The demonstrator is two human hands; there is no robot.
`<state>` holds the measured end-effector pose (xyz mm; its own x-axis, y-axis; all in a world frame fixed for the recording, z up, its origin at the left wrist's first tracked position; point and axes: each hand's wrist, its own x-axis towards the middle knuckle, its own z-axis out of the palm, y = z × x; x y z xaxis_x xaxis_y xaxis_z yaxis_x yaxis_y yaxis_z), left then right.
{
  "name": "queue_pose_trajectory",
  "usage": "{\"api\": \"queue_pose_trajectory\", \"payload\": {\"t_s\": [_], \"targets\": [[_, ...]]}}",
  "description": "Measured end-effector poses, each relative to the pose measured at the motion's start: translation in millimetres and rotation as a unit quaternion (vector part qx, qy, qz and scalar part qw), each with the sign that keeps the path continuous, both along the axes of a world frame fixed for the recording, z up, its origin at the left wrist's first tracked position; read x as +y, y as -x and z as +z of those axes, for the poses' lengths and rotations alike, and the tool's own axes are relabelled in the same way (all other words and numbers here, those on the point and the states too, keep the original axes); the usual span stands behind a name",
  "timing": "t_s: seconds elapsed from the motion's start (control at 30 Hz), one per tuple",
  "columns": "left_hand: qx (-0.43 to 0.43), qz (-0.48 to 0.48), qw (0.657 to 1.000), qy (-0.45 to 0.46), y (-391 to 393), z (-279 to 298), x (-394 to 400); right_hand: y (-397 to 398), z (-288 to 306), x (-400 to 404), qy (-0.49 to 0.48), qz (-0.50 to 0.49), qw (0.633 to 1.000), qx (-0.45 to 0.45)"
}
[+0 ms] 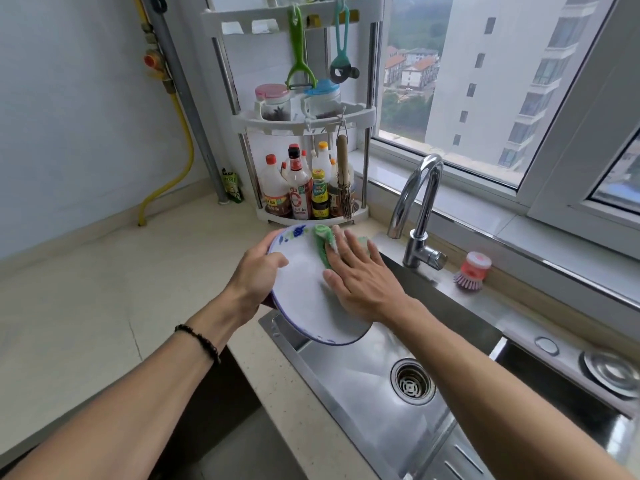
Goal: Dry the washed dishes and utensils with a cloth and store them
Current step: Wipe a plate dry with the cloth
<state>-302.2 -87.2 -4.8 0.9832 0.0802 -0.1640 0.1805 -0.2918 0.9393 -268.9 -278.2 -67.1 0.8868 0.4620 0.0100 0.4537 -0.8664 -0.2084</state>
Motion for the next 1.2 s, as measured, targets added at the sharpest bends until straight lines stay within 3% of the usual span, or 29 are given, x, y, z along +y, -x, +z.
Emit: {"api": "queue_pose_trajectory", "payload": {"t_s": [0.2,0.4,0.53,0.63,0.73,0.83,0.93,1.1,1.2], "targets": [[-0.044,0.051,0.998,-0.012,-16.5,-4.5,7.4,52.5,2.0,17.6,-0.120,0.086,0.981,0.127],[0.007,-0.036,0.998,0.048,-8.9,-10.1,0.4,22.4,13.7,30.5,-0.087,0.068,0.993,0.041],[-0.024,0.024,0.998,0.051,-13.1,-10.2,4.9,8.3,10.1,8.1,-0.045,0.015,0.995,0.092],[-0.047,0.071,0.995,0.044,-17.8,-13.0,7.9,36.1,6.1,12.5,-0.068,0.088,0.986,0.125],[-0.022,0.053,0.997,0.055,-13.9,-23.5,1.8,52.1,7.8,31.2,-0.115,0.143,0.976,0.113],[0.016,0.003,0.994,0.104,-9.4,-27.1,-4.9,27.3,8.7,30.3,-0.111,0.105,0.985,0.077],[-0.003,0.007,0.995,0.097,-7.6,-21.9,-3.4,1.0,3.7,4.2,-0.047,0.040,0.997,0.042],[-0.051,0.098,0.991,0.071,-19.4,-14.0,7.8,34.5,2.0,-16.6,-0.091,0.094,0.984,0.124],[-0.003,0.115,0.988,0.103,-19.1,-10.1,9.7,44.1,-9.0,-13.7,-0.109,0.113,0.987,-0.020]]}}
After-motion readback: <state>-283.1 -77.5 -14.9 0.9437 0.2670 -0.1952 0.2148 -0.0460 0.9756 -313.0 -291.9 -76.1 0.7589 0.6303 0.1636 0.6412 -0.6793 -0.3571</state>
